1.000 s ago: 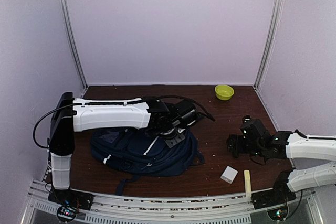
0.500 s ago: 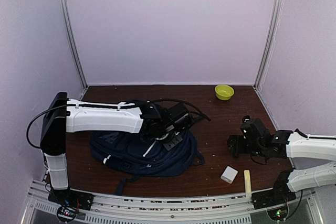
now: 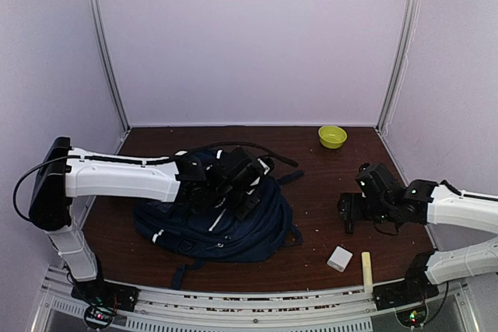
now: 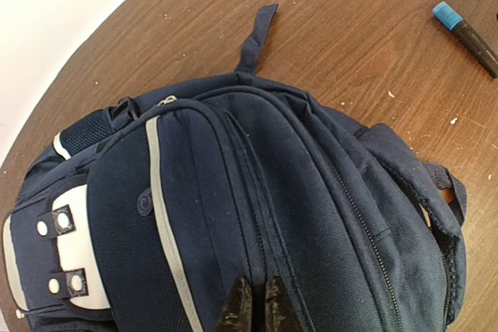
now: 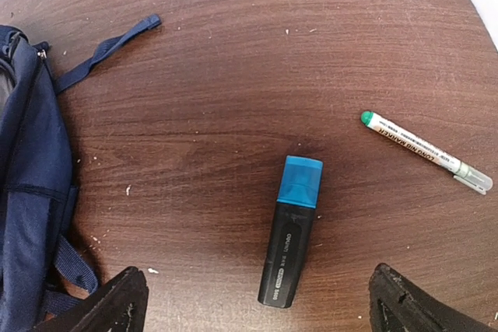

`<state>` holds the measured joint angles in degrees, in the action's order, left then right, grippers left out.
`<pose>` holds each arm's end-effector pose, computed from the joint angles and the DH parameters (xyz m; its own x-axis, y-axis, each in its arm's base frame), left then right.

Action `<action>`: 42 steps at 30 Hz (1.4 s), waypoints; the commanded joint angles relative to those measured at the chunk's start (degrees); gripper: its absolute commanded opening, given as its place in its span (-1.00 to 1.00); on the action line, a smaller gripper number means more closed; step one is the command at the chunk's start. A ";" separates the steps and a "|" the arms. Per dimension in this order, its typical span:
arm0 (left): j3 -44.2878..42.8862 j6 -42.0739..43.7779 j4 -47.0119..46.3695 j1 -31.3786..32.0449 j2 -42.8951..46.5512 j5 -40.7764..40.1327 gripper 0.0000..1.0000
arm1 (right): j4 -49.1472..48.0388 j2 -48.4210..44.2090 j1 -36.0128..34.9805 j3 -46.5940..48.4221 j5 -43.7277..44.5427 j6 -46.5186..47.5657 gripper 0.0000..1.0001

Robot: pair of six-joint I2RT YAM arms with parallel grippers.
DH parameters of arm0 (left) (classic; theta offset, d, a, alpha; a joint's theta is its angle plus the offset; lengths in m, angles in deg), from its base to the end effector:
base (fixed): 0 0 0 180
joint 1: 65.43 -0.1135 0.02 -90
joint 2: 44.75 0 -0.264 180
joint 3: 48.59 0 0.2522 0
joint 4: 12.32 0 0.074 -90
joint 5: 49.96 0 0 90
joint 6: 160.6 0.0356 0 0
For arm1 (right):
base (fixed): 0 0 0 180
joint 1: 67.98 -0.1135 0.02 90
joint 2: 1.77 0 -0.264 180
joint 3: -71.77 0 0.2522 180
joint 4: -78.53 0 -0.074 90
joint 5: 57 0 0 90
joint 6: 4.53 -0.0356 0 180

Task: Pack the student bag
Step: Grab the upper front pocket of the student bag.

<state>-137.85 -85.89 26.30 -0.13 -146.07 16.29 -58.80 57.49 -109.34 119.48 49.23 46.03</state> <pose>0.1743 -0.3447 0.2372 -0.5030 0.5160 -0.6934 0.6140 0.7779 0.1334 0.1532 0.1217 0.2021 -0.7954 0.1124 -0.5956 -0.0084 0.9805 0.1963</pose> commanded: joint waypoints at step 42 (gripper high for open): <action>20.25 -2.79 -28.65 -0.61 15.19 7.67 -1.00 | 14.99 35.91 11.13 18.39 -11.57 6.85 -0.47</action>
<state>-117.85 -90.00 2.98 -0.75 -132.82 22.35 -45.88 91.37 -98.59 137.14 34.37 52.77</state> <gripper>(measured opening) 0.026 0.363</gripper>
